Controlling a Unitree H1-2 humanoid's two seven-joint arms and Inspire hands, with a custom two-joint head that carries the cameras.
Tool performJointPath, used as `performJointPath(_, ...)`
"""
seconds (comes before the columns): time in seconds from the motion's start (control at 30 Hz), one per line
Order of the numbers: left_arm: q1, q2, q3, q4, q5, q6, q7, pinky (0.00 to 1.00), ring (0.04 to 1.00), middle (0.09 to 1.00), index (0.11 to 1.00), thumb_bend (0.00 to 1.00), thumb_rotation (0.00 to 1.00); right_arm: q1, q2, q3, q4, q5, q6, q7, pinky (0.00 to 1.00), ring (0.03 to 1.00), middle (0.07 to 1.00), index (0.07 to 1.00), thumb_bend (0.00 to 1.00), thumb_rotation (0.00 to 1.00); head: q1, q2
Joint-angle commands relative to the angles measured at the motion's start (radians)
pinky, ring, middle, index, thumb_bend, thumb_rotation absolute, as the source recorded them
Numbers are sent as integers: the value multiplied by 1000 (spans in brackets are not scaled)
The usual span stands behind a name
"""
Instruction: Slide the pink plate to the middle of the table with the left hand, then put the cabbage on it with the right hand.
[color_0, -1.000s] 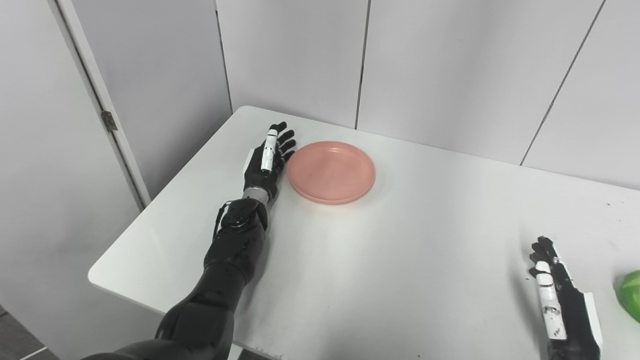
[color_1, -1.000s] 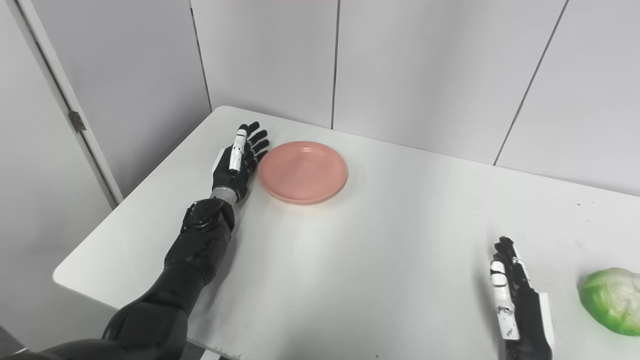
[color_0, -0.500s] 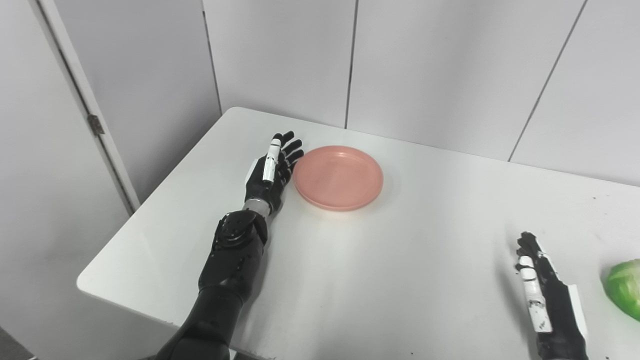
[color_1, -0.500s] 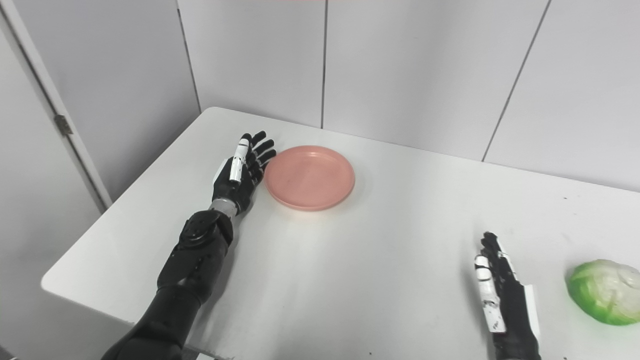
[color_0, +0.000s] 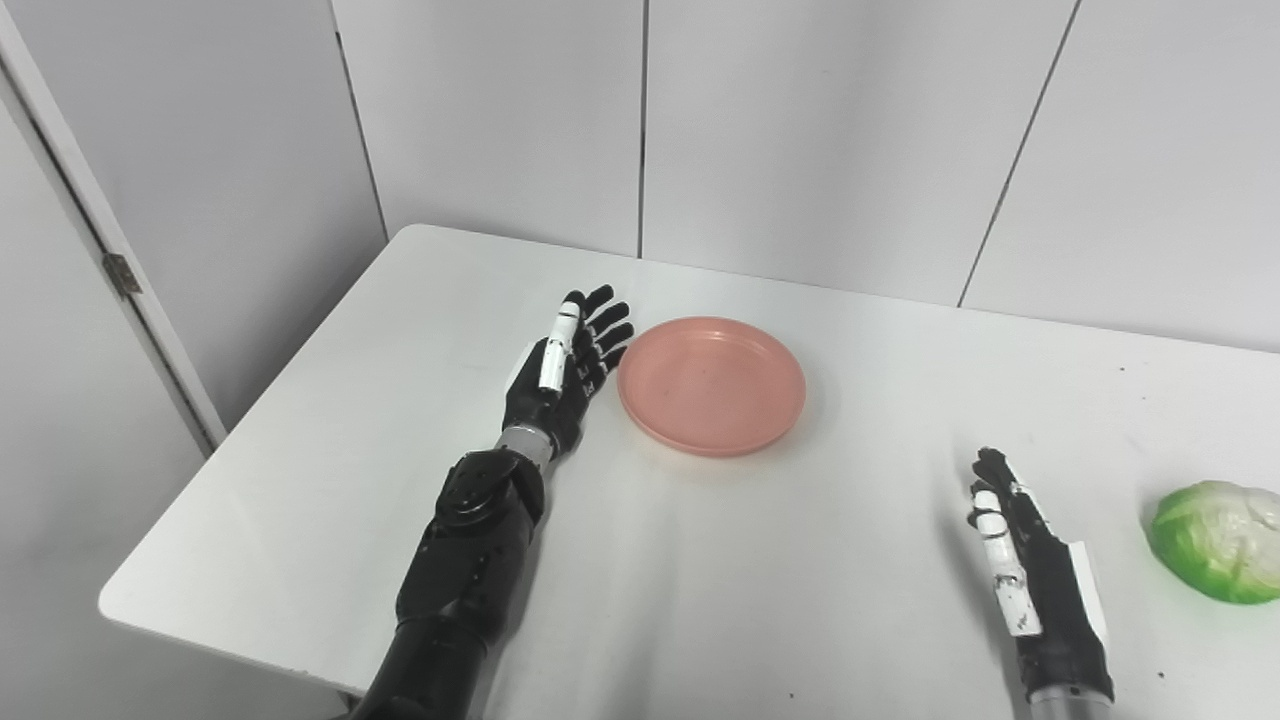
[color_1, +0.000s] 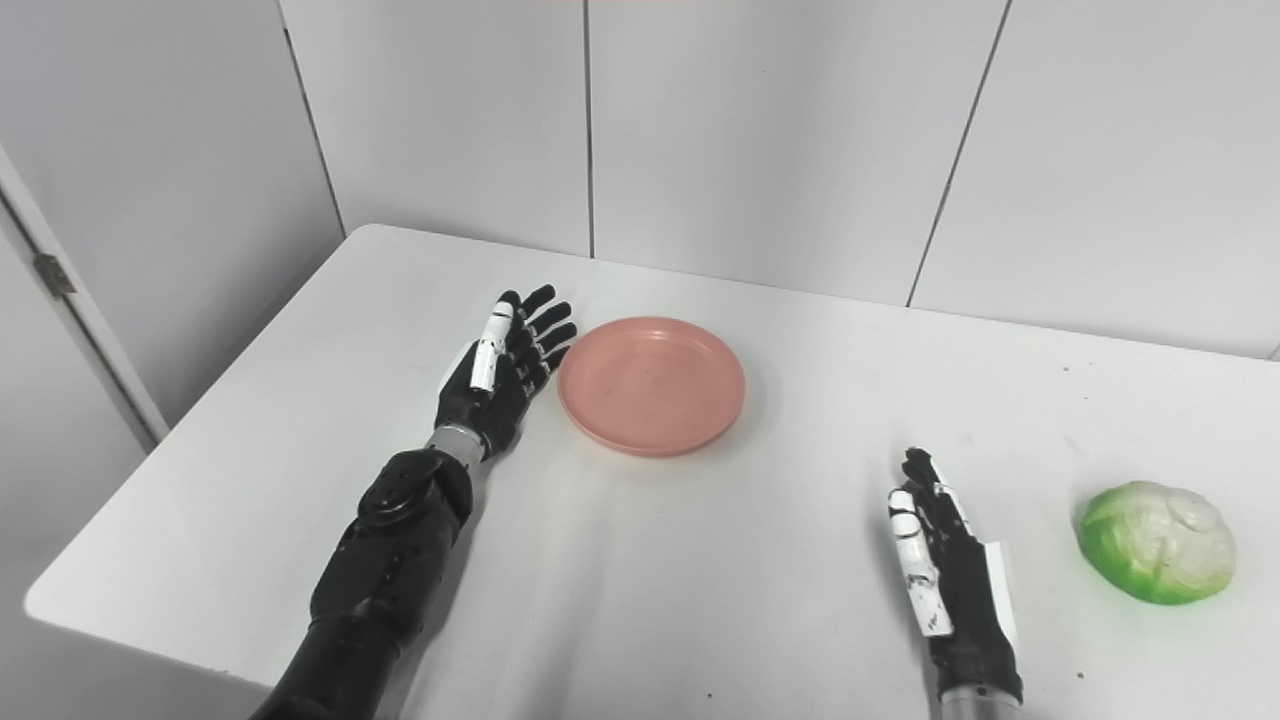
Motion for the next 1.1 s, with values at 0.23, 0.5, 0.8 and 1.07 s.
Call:
performJointPath(0.23, -27, -47, -20, 80, 12, 47, 1, 856, 877, 881, 877, 390, 1000, -5, 26, 23, 8, -29, -34, -31, 821, 890, 897, 889, 242, 1000, -51, 14)
performJointPath(0.5, -28, -69, -57, 76, 31, 54, -12, 877, 888, 882, 873, 404, 1000, -5, 41, 33, 1, -43, -19, -38, 815, 891, 902, 890, 270, 1000, -101, 28)
performJointPath(0.8, 17, -89, -91, -11, 28, 101, -47, 877, 880, 883, 877, 401, 1000, -10, 60, 40, 0, -66, -15, -51, 809, 880, 894, 882, 285, 1000, -171, 55)
performJointPath(1.07, 78, -100, -106, -117, 20, 153, -70, 907, 891, 891, 878, 402, 1000, -16, 77, 42, 3, -66, -9, -45, 821, 881, 895, 886, 296, 1000, -221, 70)
